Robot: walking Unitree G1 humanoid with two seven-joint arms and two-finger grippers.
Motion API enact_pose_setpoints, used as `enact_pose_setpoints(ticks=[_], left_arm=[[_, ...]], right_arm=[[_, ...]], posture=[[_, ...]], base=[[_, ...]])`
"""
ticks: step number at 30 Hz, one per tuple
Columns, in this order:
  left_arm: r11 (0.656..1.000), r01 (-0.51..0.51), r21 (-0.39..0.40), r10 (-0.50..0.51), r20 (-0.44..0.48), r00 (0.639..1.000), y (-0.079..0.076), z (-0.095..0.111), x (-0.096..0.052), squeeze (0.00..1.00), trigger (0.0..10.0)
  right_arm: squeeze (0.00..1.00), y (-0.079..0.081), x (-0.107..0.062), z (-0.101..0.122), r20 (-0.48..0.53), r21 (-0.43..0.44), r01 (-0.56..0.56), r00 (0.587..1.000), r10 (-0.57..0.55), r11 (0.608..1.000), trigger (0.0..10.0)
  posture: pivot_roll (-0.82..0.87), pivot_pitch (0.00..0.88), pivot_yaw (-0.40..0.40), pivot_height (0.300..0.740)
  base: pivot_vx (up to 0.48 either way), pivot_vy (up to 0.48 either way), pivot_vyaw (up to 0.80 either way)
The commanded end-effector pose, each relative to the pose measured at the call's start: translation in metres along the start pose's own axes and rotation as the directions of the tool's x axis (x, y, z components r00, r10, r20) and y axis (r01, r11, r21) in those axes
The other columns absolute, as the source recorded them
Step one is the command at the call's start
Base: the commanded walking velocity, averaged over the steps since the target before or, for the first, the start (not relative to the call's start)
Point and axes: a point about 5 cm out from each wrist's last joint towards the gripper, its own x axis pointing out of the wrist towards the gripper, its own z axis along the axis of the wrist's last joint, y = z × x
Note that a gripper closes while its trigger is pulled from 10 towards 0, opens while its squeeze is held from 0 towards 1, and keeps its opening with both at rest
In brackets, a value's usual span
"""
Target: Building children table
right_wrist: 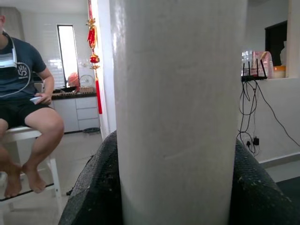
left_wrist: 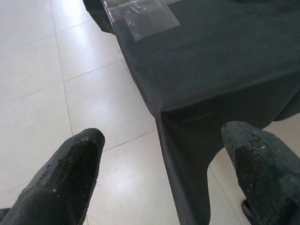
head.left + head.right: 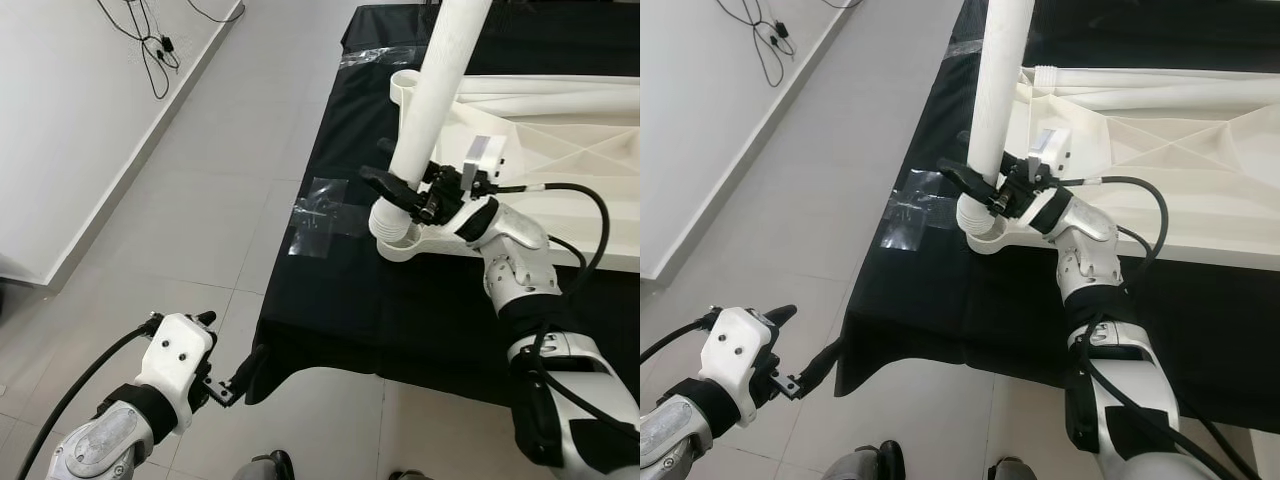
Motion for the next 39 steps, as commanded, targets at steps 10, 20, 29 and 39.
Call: enact_pose_setpoints(ticks=[10, 20, 29, 39], left_arm=[[1.000, -0.007, -0.028, 0.006, -0.020, 1.000, 0.000, -0.007, 0.000, 0.00, 10.0], [0.999, -0.004, -0.032, 0.003, -0.021, 1.000, -0.002, -0.007, 0.000, 0.00, 10.0], [0.999, -0.005, -0.032, 0.004, -0.018, 1.000, -0.002, -0.006, 0.000, 0.00, 10.0], [0.999, -0.009, -0.031, 0.009, -0.015, 1.000, -0.001, -0.005, 0.001, 0.00, 10.0]], right_arm=[[0.00, 0.008, -0.020, -0.027, -0.114, 0.117, -0.025, 0.993, 0.038, 0.993, 10.0], [0.00, 0.001, -0.024, -0.023, -0.120, 0.098, 0.016, 0.993, -0.004, 0.995, 10.0], [0.00, -0.003, -0.025, -0.023, -0.132, 0.078, 0.057, 0.990, -0.047, 0.995, 10.0], [0.00, 0.007, -0.025, -0.029, -0.153, 0.110, -0.048, 0.986, 0.064, 0.993, 10.0]], posture=[[0.10, 0.251, 0.076, 0.740], [0.10, 0.243, 0.078, 0.740], [0.10, 0.253, 0.076, 0.740], [0.10, 0.258, 0.073, 0.740]], base=[[0.000, 0.000, 0.00], [0.000, 0.000, 0.00], [0.000, 0.000, 0.00], [0.000, 0.000, 0.00]])
